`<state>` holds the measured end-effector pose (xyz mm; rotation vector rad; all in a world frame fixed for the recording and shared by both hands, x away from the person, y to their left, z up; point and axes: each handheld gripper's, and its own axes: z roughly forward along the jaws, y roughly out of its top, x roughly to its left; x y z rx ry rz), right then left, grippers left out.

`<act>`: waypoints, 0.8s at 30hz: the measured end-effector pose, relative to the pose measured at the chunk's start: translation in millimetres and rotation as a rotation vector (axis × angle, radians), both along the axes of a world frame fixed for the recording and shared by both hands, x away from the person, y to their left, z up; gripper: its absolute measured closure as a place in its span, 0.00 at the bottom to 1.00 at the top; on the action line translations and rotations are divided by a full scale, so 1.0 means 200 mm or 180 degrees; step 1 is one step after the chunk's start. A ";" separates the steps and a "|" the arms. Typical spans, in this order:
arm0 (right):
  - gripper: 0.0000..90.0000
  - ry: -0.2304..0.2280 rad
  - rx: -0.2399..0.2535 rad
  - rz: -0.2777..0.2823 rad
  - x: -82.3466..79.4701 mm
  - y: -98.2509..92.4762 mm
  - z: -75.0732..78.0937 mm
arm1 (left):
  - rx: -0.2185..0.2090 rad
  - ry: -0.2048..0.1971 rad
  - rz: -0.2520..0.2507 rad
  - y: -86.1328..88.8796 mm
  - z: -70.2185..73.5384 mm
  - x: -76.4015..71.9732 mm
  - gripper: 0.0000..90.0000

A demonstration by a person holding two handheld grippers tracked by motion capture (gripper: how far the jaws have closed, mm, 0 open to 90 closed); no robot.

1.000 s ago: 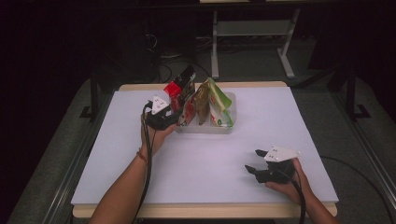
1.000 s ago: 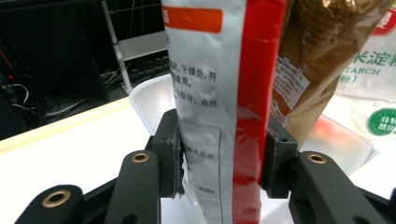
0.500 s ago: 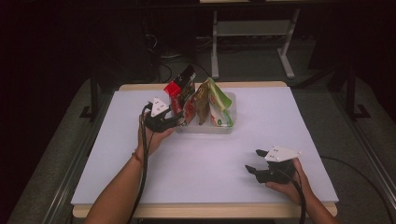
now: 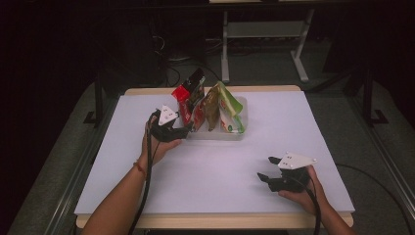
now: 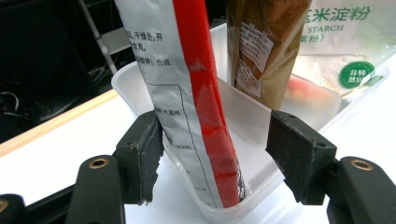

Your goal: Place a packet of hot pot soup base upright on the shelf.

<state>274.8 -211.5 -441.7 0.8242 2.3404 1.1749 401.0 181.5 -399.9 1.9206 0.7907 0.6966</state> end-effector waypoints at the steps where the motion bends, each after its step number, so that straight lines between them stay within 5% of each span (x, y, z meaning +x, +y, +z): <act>1: 0.34 -0.0004 -0.0004 0.0001 0.00 0.00 0.00 | -0.0017 0.0009 -0.0002 0.00 0.00 0.00 0.40; 24: 0.32 -0.0140 -0.0072 -0.0040 -0.01 0.01 0.04 | 0.0312 0.0069 -0.0317 0.11 0.04 -0.13 0.30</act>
